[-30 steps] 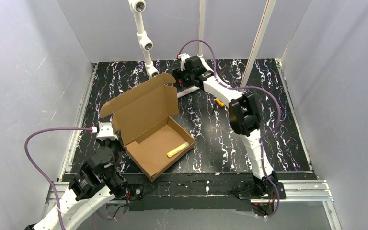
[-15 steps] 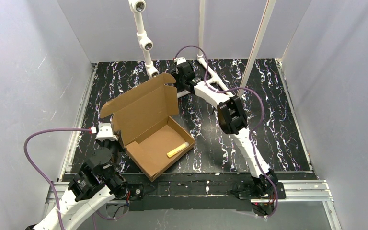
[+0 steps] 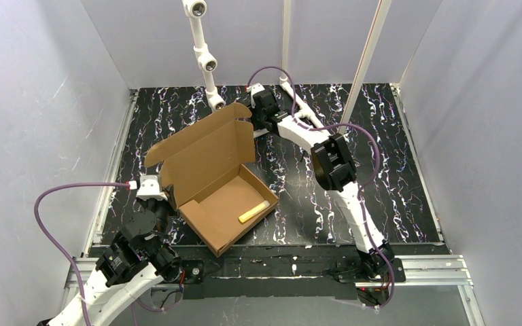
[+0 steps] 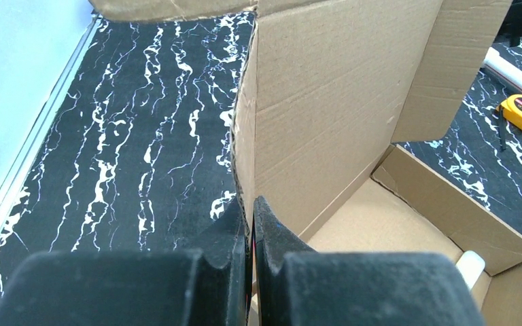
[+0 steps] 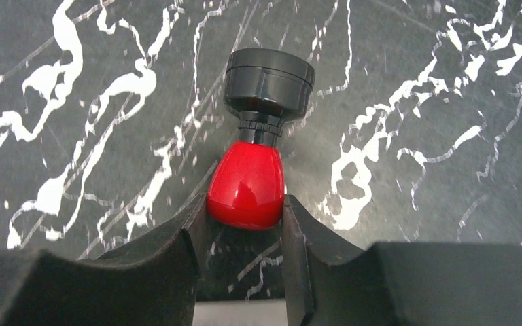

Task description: Fold the paper box

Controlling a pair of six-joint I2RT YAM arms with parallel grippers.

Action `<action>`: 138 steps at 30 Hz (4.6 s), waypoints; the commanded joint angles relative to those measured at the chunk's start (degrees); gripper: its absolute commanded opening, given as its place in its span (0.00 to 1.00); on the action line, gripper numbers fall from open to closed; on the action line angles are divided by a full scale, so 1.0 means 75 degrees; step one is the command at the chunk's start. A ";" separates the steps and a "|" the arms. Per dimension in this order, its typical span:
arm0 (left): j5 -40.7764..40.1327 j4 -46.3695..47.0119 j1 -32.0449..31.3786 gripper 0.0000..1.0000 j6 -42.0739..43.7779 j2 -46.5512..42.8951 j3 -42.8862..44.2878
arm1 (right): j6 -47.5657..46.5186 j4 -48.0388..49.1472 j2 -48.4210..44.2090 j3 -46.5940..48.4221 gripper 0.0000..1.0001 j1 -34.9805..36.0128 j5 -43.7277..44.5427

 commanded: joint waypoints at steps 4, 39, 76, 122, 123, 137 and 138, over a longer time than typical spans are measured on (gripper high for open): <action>0.0144 0.0176 0.0008 0.00 -0.0167 -0.0095 0.0020 | -0.0820 0.1252 -0.3257 -0.2604 0.01 -0.0030 -0.0008; 0.2229 0.4575 0.0051 0.00 0.0558 0.4259 -0.0534 | -0.6100 -0.1944 -0.9226 -0.9435 0.23 -0.0216 -0.5831; 0.4357 -0.2439 0.0273 0.95 -0.5020 0.1491 0.0305 | -0.2421 0.1094 -0.9867 -1.0460 0.98 -0.2742 -0.6064; 0.5842 -0.1239 0.0265 0.00 -0.6590 0.3441 -0.0219 | 0.0366 0.5518 -0.8896 -1.1300 0.05 -0.2522 -0.5598; 0.5863 -0.1238 0.0259 0.00 -0.6519 0.3495 -0.0121 | 0.0378 0.5519 -0.8897 -1.1307 0.05 -0.2522 -0.5601; 0.6550 -0.0335 0.0265 0.00 -0.5923 0.4391 0.0531 | 0.1112 0.6186 -0.9014 -1.1754 0.01 -0.2524 -0.5482; 0.6643 -0.0184 0.0265 0.00 -0.5901 0.4535 0.0549 | 0.1140 0.6208 -0.9014 -1.1771 0.01 -0.2525 -0.5484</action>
